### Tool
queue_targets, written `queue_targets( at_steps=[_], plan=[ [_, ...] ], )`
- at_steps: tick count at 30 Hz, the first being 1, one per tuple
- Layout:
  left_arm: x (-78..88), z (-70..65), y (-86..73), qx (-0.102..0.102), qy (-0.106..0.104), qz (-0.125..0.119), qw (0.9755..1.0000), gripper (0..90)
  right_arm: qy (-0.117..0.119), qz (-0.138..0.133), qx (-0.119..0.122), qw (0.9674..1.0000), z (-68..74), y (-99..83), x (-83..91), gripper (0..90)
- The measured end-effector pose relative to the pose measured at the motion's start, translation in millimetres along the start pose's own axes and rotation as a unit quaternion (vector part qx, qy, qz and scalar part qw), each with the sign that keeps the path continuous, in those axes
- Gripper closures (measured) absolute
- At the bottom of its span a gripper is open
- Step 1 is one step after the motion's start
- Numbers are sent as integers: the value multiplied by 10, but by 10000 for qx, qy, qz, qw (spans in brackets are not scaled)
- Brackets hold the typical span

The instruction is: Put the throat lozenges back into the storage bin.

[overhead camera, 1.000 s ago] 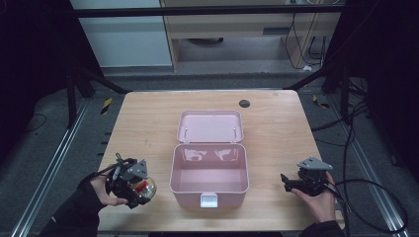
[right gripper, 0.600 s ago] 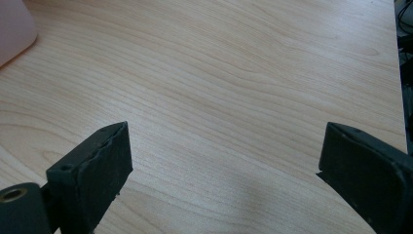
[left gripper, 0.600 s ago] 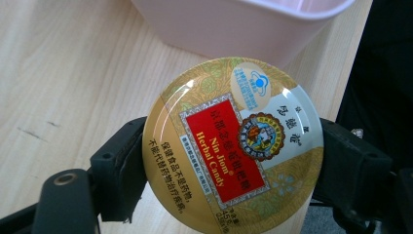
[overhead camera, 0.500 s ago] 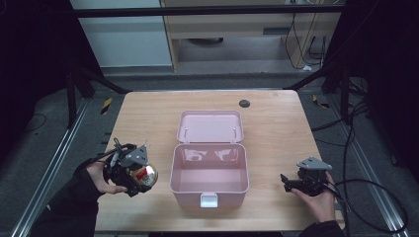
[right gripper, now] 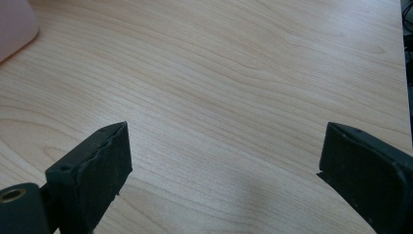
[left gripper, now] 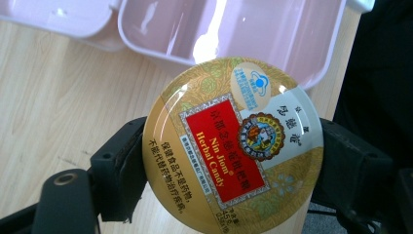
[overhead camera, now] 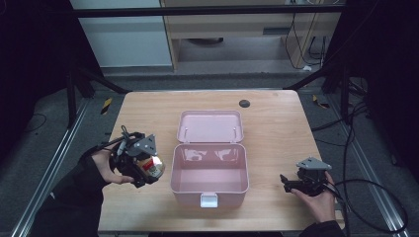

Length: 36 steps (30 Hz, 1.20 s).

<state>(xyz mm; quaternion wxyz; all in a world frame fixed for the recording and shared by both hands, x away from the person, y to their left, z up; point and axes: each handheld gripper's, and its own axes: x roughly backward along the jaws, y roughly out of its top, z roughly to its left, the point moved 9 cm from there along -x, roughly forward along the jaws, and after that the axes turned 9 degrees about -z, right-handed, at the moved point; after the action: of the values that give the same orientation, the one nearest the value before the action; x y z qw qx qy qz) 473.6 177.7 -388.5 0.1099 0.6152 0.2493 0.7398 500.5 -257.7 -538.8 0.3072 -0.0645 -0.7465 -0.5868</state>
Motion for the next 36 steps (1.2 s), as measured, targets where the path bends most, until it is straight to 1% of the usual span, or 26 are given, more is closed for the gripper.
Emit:
queue_targets(
  at_steps=[7,9,10,16,22,28,33,36],
  plan=[
    [-87,5,208,-153,-102,-21,9998,197,-3,8,28,10000,-1,-3,-5,53],
    [-123,5,253,-154,-130,-4,9998,196,6,3,51,10000,2,-5,-10,52],
    [-140,10,277,-187,-135,-7,9997,196,4,3,61,10000,2,-6,-11,52],
    [-236,1,400,-253,-223,-41,9994,197,1,2,39,10000,2,-3,-6,52],
    [-343,-14,476,-296,-315,-36,9991,196,10,-5,46,10000,4,-4,-15,52],
    [-475,-9,557,-410,-404,-8,9983,196,19,0,59,10000,9,-6,-21,52],
    [-578,-9,587,-483,-461,77,9977,197,12,29,75,10000,15,-13,-24,51],
    [-634,-8,590,-487,-504,89,9975,196,16,35,81,10000,18,-16,-28,51]
  ],
)
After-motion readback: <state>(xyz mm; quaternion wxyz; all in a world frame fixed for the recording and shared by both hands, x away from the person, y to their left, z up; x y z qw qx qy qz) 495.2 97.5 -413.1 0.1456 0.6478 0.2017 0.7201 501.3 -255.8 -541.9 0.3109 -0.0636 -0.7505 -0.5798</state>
